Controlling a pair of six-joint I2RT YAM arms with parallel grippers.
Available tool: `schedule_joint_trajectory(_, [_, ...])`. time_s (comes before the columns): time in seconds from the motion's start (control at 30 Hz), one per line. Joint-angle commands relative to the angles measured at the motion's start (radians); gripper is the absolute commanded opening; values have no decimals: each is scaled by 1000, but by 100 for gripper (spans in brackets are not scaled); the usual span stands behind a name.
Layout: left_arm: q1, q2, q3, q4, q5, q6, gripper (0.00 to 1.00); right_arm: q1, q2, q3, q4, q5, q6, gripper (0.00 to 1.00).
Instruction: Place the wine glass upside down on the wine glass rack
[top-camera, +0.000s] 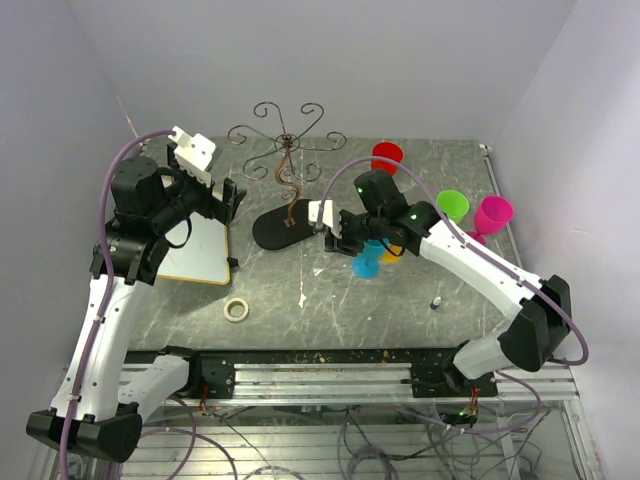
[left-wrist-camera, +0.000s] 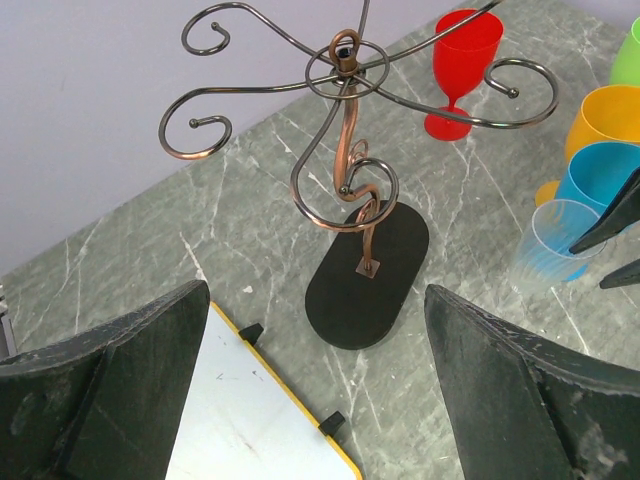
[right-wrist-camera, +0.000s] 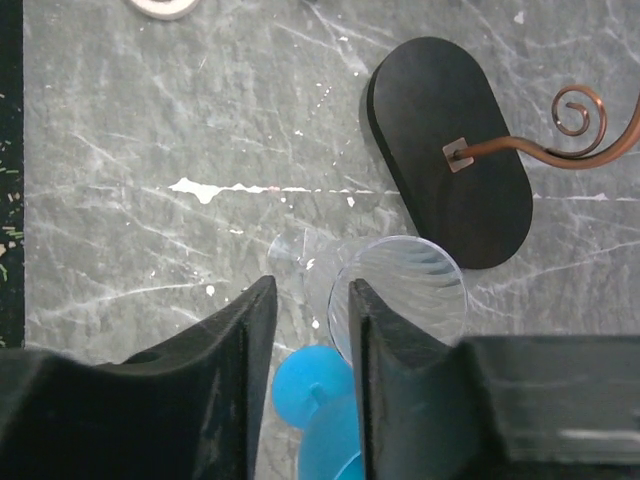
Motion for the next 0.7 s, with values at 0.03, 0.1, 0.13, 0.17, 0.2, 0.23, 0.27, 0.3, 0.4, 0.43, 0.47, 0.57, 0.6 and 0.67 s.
schedule_joint_trajectory(0.03, [10,-19,-9,24,21,4,99,21,49,90,-138,47,-70,28])
schedule_joint_trajectory(0.1, [12,-24,-7,20,19,6,99,24,63,113,-187,54,-81,22])
schedule_joint_trajectory(0.13, [12,-25,-7,18,19,8,99,25,65,125,-207,55,-83,19])
schedule_joint_trajectory(0.17, [12,-26,-7,16,17,11,99,25,67,132,-221,53,-83,16])
schedule_joint_trajectory(0.2, [12,-26,-7,17,14,12,99,25,65,136,-233,51,-85,12])
schedule_joint_trajectory(0.23, [12,-24,-7,19,13,11,99,24,63,139,-239,44,-85,9])
schedule_joint_trajectory(0.27, [13,-25,-8,20,11,9,99,25,59,144,-245,38,-85,6])
schedule_joint_trajectory(0.3, [13,-26,-9,20,8,8,99,25,55,150,-252,28,-84,3])
schedule_joint_trajectory(0.4, [15,-36,-6,13,-8,-3,100,25,43,181,-274,-14,-76,0])
schedule_joint_trajectory(0.43, [16,-36,-3,8,-13,-7,100,25,35,195,-280,-28,-72,0])
schedule_joint_trajectory(0.47, [16,-37,-1,2,-19,-11,100,25,25,203,-282,-43,-69,0])
schedule_joint_trajectory(0.57, [17,-45,6,-24,-40,-32,100,26,-10,230,-279,-98,-59,0])
schedule_joint_trajectory(0.6, [17,-47,7,-37,-48,-34,99,25,-21,239,-280,-119,-56,0])
schedule_joint_trajectory(0.67, [17,-53,16,-65,-79,-43,99,25,-37,263,-288,-168,-50,0])
